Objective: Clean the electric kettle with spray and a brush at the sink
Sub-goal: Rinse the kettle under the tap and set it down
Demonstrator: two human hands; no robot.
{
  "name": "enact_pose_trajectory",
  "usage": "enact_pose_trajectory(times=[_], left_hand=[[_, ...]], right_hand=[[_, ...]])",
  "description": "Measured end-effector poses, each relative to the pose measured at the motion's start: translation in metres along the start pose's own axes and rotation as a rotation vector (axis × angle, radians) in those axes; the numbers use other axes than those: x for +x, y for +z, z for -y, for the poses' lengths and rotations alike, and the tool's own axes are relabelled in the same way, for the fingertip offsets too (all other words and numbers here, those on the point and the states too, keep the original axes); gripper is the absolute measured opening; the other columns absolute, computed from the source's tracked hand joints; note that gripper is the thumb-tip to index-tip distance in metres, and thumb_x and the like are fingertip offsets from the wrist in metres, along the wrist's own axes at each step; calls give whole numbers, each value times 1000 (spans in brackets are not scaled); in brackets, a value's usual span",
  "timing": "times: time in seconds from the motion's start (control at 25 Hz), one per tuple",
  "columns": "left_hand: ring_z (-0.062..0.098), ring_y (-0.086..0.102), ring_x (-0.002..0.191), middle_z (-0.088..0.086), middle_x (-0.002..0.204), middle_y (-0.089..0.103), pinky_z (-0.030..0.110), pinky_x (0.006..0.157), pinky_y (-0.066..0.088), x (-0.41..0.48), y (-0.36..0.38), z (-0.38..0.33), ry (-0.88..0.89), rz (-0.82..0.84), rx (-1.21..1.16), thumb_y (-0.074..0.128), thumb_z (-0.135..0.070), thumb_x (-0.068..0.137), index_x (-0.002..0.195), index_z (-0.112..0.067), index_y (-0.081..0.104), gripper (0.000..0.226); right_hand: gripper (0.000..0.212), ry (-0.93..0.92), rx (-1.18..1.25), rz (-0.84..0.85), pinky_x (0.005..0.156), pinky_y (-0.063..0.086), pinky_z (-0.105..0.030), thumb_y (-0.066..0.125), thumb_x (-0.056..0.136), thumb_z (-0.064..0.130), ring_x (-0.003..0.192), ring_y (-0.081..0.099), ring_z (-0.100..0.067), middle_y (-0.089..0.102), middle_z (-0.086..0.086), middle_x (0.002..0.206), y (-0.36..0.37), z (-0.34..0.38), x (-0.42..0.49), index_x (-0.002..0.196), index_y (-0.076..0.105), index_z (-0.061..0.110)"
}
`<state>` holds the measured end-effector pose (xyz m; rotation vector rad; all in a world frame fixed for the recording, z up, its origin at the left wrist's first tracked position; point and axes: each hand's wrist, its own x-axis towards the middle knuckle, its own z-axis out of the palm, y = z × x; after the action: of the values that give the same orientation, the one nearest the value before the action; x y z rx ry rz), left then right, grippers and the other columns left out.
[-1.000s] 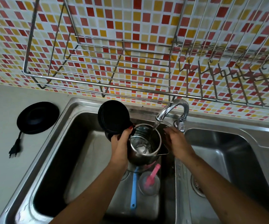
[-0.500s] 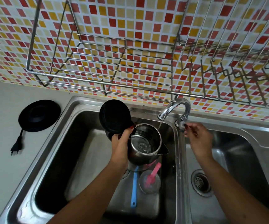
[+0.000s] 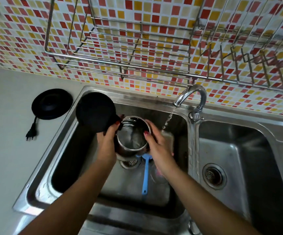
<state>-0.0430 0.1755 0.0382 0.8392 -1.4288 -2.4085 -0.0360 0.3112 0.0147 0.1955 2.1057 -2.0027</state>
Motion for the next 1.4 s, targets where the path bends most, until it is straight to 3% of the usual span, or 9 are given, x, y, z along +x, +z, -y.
enact_pose_trajectory(times=[0.2,0.44,0.56,0.72,0.8,0.88,1.08,1.24,1.4], left_hand=[[25,66,101,9,102,71,39,93,51,-22,-7,14,-18,26,87,67,-13,82,112,-2,65,32],[27,64,114,17,124,65,39,97,52,-19,-35,7,-16,51,67,74,-31,66,129,-1,54,72],[25,67,107,12,114,69,38,92,52,-36,-24,10,-85,10,115,76,-27,71,123,-6,57,59],[19,65,110,2,114,69,37,96,51,-24,-31,-17,148,94,251,78,-34,65,112,-26,62,50],[21,58,122,5,126,64,44,106,44,-23,-41,-20,299,101,438,83,-52,59,122,-23,58,74],[28,47,132,11,134,58,53,114,30,-28,-44,-19,455,109,666,79,-68,54,123,-15,57,90],[28,51,120,14,96,71,58,113,14,-34,-49,-30,1005,188,1235,57,-53,66,89,-7,68,52],[30,52,118,12,104,73,64,108,17,-23,-63,-35,1402,268,1408,42,-61,87,106,-15,61,54],[31,54,114,13,108,73,67,103,19,-14,-71,-45,1689,367,1536,50,-62,87,111,-9,67,61]], right_hand=[[36,-19,28,-68,102,46,-30,51,95,22,122,55,-10,63,20,116,-14,-3,-9,130,56,29],[38,-19,-17,58,101,45,-25,51,94,25,122,56,-11,61,4,131,3,-4,-14,132,54,28],[36,-9,28,10,89,52,-17,48,96,22,120,57,-11,62,4,129,-9,-5,-18,132,54,25],[37,-12,20,125,109,41,-43,49,90,45,130,48,-11,53,6,140,6,-4,-21,127,51,49],[39,-71,-76,130,116,31,-34,42,96,41,136,40,-9,47,3,147,-2,-4,-21,135,48,37],[46,-141,-298,-84,119,20,-28,34,100,37,143,27,-9,35,-1,154,-28,-14,-21,142,41,20],[71,-50,-1104,-381,119,16,-53,8,94,49,149,5,-27,13,-13,160,-87,-92,-34,149,21,5],[74,13,-1284,-335,120,9,-50,4,93,53,149,1,-27,5,-15,161,-91,-119,-42,150,6,5],[73,-4,-1317,-349,120,12,-48,7,95,51,149,5,-30,6,-18,160,-92,-122,-43,150,5,3]])
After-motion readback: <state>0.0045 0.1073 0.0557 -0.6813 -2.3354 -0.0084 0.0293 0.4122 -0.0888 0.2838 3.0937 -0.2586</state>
